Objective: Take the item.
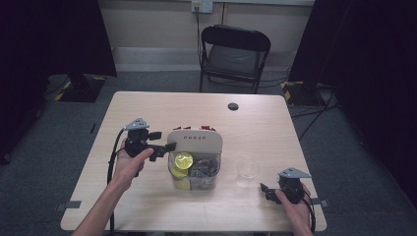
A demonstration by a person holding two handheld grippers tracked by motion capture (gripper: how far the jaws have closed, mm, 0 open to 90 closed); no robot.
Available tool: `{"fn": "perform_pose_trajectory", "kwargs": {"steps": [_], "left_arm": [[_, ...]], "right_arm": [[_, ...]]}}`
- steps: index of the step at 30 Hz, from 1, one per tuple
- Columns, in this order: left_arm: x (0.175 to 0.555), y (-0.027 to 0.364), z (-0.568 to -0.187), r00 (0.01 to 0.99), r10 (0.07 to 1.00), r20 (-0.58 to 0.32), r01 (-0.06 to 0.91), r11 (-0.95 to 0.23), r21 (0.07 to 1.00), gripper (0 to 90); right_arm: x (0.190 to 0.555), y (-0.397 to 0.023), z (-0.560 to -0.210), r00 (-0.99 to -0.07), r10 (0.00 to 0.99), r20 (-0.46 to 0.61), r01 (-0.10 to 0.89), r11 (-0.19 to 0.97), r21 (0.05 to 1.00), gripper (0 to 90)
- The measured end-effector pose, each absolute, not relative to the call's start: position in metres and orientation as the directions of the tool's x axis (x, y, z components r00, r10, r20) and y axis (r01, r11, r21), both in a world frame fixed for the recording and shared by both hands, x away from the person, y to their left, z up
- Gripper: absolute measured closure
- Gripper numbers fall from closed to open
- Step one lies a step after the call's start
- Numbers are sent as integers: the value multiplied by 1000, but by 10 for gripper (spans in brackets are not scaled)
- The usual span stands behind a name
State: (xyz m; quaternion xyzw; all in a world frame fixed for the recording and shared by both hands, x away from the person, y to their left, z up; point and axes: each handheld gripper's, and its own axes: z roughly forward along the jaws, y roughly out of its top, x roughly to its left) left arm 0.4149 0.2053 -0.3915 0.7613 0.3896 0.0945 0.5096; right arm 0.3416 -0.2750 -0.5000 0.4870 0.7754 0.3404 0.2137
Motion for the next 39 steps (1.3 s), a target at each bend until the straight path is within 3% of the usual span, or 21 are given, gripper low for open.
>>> {"fn": "perform_pose_trajectory", "kwargs": {"steps": [7,12,30,39], "left_arm": [[416,205,-396,686,681,-257,505,-191,842,157],[414,201,-395,689,697,-199,485,-239,842,154],[414,201,-393,684,699,-208,491,-230,840,153],[415,201,-394,684,698,-211,492,-228,840,153]], "right_arm": [[342,-277,-495,-451,892,25,606,285,742,147],[341,-277,-488,-462,886,40,601,279,749,157],[335,-277,-449,-504,856,115,585,241,775,267],[335,-267,-415,-557,825,98,518,252,817,305]]}}
